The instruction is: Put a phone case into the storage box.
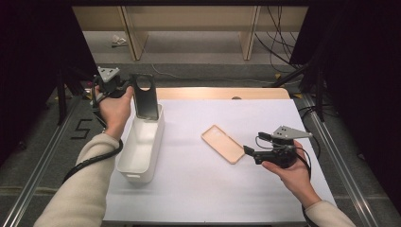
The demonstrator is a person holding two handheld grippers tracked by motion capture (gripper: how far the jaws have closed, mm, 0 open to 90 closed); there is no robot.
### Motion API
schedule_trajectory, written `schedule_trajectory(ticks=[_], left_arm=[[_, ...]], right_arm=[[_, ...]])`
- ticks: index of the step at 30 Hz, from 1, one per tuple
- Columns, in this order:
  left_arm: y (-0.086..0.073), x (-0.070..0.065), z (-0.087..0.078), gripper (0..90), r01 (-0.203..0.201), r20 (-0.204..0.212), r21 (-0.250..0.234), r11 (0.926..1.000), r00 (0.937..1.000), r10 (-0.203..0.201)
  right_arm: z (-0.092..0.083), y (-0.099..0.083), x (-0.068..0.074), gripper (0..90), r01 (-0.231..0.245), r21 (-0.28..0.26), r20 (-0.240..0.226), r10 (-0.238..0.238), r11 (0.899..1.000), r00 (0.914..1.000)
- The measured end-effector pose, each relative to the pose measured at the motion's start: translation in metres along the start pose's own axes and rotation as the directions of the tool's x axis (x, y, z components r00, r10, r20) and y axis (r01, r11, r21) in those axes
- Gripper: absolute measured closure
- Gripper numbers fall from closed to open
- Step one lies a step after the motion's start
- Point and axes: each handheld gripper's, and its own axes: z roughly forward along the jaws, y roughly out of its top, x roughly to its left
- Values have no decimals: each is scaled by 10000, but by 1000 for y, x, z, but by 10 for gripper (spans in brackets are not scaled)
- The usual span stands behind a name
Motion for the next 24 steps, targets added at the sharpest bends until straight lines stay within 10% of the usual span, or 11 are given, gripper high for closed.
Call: schedule_trajectory(ticks=[24], left_arm=[[-5,6,13,891,-35,-276,192,9998,9996,41]], right_arm=[[0,0,0,184,-7,-29,-42,7,10000,10000]])
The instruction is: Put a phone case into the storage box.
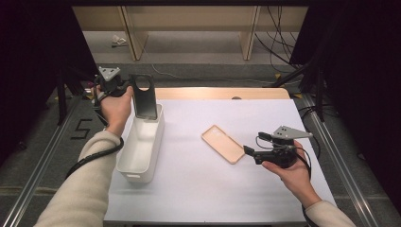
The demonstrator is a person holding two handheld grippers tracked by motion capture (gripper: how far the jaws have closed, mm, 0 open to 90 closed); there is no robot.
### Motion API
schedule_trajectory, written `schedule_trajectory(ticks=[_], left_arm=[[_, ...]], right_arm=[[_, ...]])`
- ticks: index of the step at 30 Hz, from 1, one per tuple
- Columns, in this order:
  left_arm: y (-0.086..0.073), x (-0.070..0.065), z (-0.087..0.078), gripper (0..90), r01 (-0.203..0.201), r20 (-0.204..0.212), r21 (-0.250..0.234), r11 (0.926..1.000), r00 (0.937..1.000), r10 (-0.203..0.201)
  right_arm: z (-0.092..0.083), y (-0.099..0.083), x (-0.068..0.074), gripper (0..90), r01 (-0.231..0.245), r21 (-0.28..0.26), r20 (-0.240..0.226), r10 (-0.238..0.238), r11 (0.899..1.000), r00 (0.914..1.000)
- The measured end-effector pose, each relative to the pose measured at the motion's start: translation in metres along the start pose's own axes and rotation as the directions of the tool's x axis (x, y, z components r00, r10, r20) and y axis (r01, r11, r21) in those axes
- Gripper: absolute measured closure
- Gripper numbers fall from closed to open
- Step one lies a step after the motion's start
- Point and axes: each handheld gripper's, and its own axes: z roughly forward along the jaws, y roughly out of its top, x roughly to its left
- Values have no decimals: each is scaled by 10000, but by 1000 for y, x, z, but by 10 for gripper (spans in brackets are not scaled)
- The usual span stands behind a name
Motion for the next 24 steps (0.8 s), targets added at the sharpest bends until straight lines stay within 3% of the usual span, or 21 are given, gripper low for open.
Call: schedule_trajectory(ticks=[24], left_arm=[[-7,4,11,891,14,-211,217,9998,9998,-10]], right_arm=[[0,0,1,179,-44,-101,-47,43,9999,10000]])
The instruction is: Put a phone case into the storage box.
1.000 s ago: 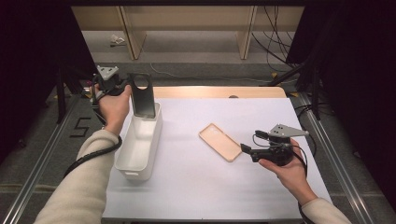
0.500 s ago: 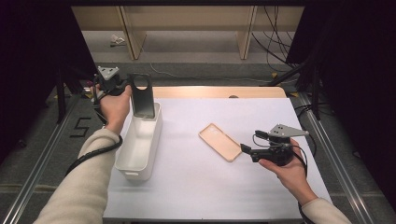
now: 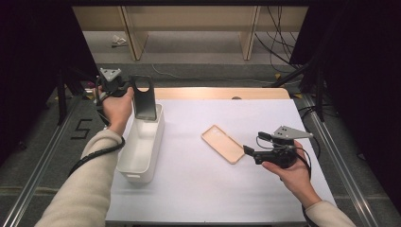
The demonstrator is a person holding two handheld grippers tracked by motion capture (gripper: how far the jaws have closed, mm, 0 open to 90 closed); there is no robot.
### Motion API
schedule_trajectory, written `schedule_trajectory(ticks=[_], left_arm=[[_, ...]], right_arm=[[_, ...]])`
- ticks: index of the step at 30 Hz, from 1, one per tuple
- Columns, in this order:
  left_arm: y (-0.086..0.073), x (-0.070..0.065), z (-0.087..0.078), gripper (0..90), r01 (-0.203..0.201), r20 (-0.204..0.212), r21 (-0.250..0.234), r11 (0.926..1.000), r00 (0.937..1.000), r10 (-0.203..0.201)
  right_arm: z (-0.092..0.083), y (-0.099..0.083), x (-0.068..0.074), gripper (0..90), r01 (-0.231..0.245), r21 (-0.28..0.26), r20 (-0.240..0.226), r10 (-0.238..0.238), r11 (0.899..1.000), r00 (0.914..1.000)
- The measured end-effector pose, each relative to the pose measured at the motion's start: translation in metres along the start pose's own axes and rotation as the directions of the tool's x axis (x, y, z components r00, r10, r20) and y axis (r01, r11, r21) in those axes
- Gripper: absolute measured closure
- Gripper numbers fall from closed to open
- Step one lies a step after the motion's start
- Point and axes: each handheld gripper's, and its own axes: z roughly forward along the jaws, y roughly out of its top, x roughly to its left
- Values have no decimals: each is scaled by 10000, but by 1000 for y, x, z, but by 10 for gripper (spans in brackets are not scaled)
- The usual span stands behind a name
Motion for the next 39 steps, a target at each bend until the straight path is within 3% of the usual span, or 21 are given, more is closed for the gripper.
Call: schedule_trajectory(ticks=[24,39], left_arm=[[-9,1,12,890,57,-69,289,9996,10000,-55],[-17,1,22,890,-184,-94,628,9979,9998,190]], right_arm=[[0,0,0,179,-42,-16,-4,42,10000,10000],[1,0,0,179,-64,-9,-48,64,10000,10000]])
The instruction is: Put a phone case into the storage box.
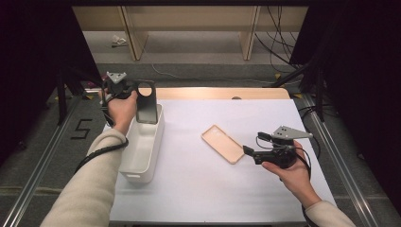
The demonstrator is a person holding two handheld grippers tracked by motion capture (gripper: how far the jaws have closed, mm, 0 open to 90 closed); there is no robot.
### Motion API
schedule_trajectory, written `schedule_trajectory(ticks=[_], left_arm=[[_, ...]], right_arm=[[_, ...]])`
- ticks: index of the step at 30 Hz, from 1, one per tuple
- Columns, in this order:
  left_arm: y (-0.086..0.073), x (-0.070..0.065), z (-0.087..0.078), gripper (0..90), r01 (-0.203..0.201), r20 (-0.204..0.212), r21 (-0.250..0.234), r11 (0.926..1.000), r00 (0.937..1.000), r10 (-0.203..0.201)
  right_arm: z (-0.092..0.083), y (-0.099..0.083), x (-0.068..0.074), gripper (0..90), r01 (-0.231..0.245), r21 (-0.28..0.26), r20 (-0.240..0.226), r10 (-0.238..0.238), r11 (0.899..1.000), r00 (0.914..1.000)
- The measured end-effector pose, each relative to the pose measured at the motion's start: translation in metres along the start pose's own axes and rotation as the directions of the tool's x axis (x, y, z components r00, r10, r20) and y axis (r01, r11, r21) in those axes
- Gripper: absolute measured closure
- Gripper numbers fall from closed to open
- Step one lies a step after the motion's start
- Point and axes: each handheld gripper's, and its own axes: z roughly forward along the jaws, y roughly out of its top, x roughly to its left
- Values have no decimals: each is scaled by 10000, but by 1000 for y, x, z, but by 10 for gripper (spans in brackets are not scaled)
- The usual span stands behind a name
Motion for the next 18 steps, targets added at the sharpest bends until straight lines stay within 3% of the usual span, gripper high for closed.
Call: schedule_trajectory(ticks=[18], left_arm=[[-8,-2,9,889,-265,-1,290,9992,9996,265]], right_arm=[[0,0,-1,179,-42,-2,-35,42,10000,10000]])
